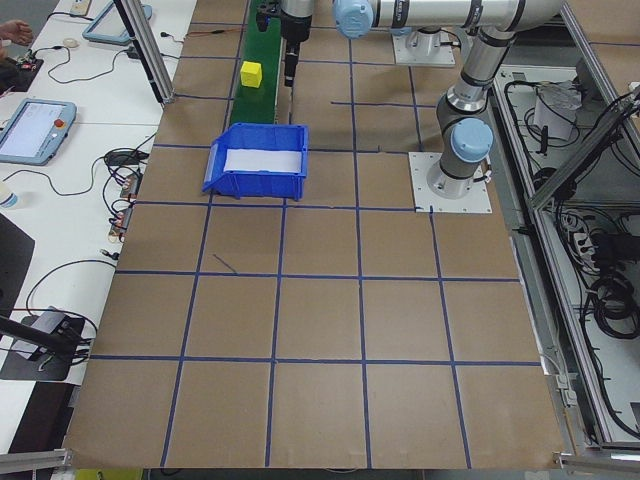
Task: Move block left to right into plate
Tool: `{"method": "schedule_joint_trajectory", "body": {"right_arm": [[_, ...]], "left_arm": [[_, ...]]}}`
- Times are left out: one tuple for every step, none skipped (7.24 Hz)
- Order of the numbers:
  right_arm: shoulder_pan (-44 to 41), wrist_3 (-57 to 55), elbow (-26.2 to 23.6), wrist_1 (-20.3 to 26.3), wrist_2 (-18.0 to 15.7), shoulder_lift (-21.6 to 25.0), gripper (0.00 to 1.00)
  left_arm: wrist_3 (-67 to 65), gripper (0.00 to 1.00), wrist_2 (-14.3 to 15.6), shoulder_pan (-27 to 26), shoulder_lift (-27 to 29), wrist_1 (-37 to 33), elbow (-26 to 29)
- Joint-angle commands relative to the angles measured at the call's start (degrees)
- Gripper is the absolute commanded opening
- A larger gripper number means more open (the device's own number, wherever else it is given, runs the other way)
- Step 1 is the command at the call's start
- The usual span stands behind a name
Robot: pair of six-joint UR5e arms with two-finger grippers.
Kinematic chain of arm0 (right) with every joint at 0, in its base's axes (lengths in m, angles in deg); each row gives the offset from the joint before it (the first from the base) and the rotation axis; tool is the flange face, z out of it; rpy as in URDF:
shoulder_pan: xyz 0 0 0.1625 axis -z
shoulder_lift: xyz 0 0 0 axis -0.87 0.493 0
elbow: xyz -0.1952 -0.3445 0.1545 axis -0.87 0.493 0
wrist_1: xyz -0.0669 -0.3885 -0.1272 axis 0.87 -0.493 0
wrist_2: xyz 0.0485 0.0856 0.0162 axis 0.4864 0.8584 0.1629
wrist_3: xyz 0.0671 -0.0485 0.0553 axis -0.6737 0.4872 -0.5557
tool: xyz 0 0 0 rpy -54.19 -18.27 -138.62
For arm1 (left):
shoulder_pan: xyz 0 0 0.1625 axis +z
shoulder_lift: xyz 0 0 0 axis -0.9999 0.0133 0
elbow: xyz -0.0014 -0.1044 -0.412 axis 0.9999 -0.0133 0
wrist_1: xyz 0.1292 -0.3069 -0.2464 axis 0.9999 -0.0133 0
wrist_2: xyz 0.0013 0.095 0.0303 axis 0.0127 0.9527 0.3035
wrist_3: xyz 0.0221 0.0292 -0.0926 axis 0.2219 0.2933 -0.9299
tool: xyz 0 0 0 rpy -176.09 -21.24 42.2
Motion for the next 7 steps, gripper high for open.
{"method": "schedule_joint_trajectory", "body": {"right_arm": [[0.1,-1.2,-0.3,-0.2,-0.2,1.6,1.00],[-0.3,-4.5,-0.4,0.6,-0.3,3.9,1.00],[-1.1,-6.0,-0.2,3.5,-0.1,6.7,1.00],[-4.9,-9.8,0.1,6.4,0.0,8.4,1.00],[-9.9,-16.4,0.5,9.1,0.1,9.5,1.00],[-14.5,-22.1,0.8,10.1,1.5,9.5,1.00],[-18.6,-26.6,0.8,10.2,6.4,9.5,1.00]], "left_arm": [[0.0,1.00,-0.3,-0.2,-0.2,0.0,-0.1],[-0.1,1.00,-0.2,-0.2,-0.2,-0.2,-0.2],[-0.6,1.00,-0.2,0.0,-0.7,-1.2,-0.5],[-1.0,1.00,-0.7,-0.4,-0.7,-1.3,-0.8],[-0.4,1.00,-0.8,0.6,-0.6,-1.2,-0.4],[-0.2,1.00,-0.8,1.6,-0.5,-1.1,-0.4],[-0.2,1.00,-0.8,1.7,-0.4,-0.7,-0.2]]}}
